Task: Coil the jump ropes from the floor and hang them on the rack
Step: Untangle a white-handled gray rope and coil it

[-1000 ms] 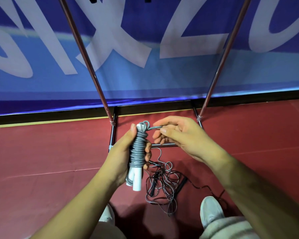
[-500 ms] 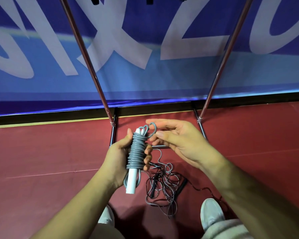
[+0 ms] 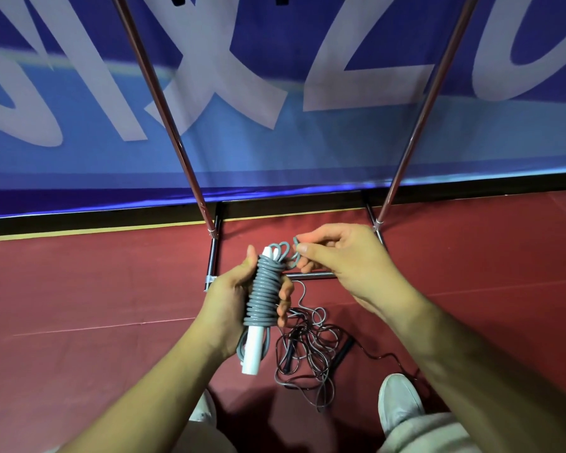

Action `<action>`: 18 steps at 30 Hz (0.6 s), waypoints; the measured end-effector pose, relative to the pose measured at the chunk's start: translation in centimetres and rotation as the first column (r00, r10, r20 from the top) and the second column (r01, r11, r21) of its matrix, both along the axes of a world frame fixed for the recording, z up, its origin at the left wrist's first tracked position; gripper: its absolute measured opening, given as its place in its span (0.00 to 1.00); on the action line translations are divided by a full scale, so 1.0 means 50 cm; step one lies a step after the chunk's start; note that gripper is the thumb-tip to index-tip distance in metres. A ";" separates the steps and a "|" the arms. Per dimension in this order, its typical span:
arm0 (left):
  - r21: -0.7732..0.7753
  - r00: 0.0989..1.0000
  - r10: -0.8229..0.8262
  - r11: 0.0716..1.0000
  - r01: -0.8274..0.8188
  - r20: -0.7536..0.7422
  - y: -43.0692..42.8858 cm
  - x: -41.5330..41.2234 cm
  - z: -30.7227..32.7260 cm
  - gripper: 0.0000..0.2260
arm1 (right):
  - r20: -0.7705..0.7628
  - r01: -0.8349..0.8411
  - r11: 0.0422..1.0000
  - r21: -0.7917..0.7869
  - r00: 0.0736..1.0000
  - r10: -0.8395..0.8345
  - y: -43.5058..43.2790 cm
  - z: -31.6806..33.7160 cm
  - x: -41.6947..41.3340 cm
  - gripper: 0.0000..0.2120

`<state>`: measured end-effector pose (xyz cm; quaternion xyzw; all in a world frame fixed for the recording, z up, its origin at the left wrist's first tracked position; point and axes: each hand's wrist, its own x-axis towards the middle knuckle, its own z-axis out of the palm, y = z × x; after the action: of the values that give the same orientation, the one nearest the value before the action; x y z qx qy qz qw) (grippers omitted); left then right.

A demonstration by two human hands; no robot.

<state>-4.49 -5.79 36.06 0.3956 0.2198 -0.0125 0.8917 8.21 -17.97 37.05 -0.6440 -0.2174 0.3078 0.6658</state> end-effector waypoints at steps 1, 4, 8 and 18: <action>0.010 1.000 0.003 1.000 -0.003 -0.002 -0.001 0.000 0.000 0.23 | 0.032 -0.029 0.999 -0.032 0.999 0.030 -0.002 0.000 0.001 0.06; 0.077 1.000 -0.008 0.997 0.009 -0.005 -0.003 -0.001 -0.003 0.24 | 0.093 -0.080 0.991 -0.104 0.992 0.090 -0.004 -0.004 0.005 0.06; 0.199 0.999 -0.047 0.979 0.051 -0.024 -0.002 -0.005 -0.010 0.26 | 0.116 -0.098 0.986 -0.132 0.987 0.114 -0.006 -0.001 0.002 0.07; 0.267 0.996 -0.049 0.961 0.068 -0.076 -0.002 0.000 -0.012 0.24 | 0.154 -0.061 0.993 -0.103 0.985 0.077 0.000 0.001 -0.019 0.06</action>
<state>-4.47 -5.87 35.48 0.5189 0.2380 -0.0223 0.8207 7.25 -17.96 37.10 -0.6902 -0.2762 0.2891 0.6031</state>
